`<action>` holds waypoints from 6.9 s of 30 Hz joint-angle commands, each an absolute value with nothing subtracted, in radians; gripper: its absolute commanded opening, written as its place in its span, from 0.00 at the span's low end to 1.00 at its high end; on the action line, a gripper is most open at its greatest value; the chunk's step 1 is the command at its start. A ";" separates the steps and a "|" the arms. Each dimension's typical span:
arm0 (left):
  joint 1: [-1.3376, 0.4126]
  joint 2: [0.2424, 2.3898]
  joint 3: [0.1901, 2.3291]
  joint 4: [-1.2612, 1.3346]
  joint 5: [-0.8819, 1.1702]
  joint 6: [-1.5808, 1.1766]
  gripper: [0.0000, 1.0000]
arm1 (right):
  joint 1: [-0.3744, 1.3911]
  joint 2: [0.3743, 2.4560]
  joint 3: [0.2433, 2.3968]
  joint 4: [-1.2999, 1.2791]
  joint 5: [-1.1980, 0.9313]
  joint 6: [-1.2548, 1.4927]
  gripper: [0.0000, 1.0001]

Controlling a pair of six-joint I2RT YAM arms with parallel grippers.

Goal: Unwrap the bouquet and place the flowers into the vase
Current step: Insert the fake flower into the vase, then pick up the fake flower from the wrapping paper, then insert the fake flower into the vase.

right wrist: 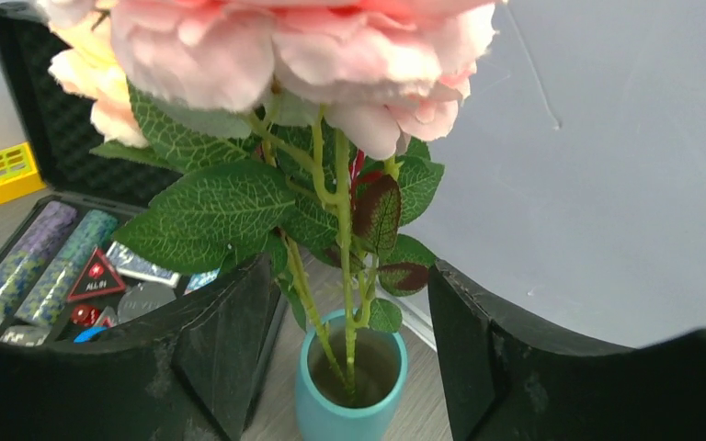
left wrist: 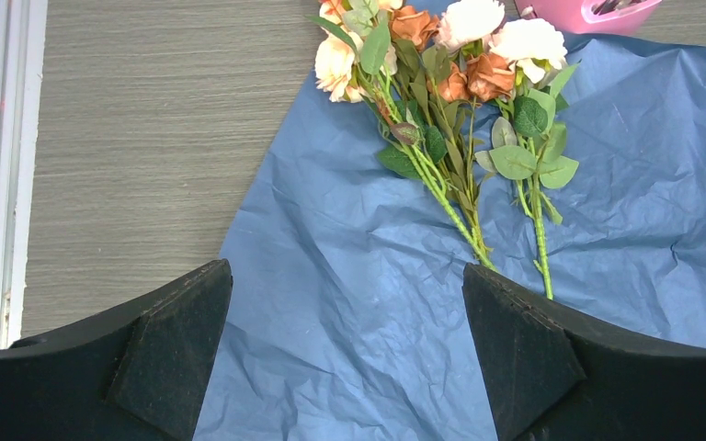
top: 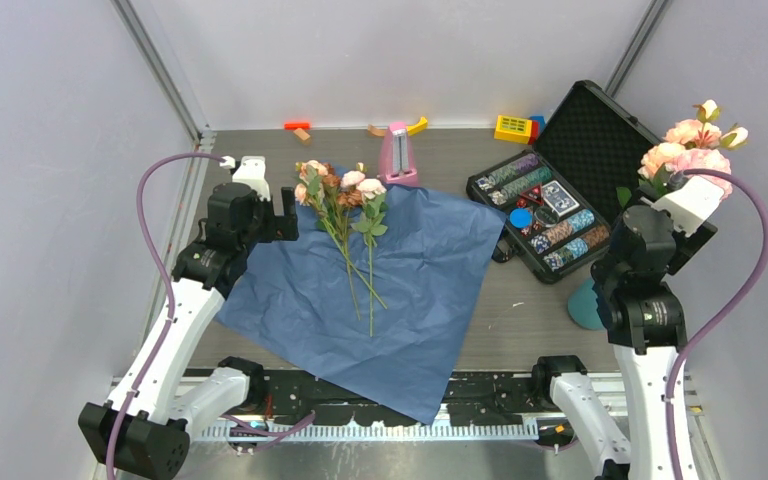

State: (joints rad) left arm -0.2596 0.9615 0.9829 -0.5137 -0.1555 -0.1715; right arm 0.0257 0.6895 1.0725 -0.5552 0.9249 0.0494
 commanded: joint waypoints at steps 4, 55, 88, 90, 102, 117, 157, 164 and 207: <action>-0.259 0.941 0.980 -0.469 -0.137 -0.170 1.00 | 0.023 0.653 1.187 -0.774 0.733 0.170 0.70; -0.358 1.413 0.677 0.124 0.125 -0.919 0.53 | 0.112 0.900 1.031 -0.573 -0.052 0.416 0.51; -0.285 1.631 0.782 0.174 0.092 -0.904 0.26 | 0.238 0.951 1.024 -0.569 0.035 0.446 0.47; -0.278 1.636 0.784 0.179 0.093 -0.911 0.25 | 0.249 0.956 1.023 -0.569 0.040 0.448 0.47; -0.267 1.680 0.784 0.209 0.117 -0.930 0.22 | 0.287 0.987 1.036 -0.565 0.063 0.450 0.46; -0.265 1.716 0.773 0.259 0.134 -0.970 0.01 | 0.311 0.975 1.023 -0.565 0.091 0.458 0.45; -0.250 1.034 0.622 0.333 0.549 -0.774 0.00 | 0.363 1.021 1.087 -0.456 -0.183 0.522 0.59; -0.368 1.029 0.639 0.437 0.599 -0.837 0.00 | 0.493 1.093 1.097 -0.288 -0.241 0.631 0.64; -0.518 1.070 0.670 0.577 0.657 -0.910 0.00 | 0.739 1.309 1.201 -0.023 -0.247 0.779 0.27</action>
State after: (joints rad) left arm -0.5133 1.0863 0.6392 0.5095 0.6262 -0.9104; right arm 0.7315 1.3163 1.1633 -0.0826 -0.2668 0.7719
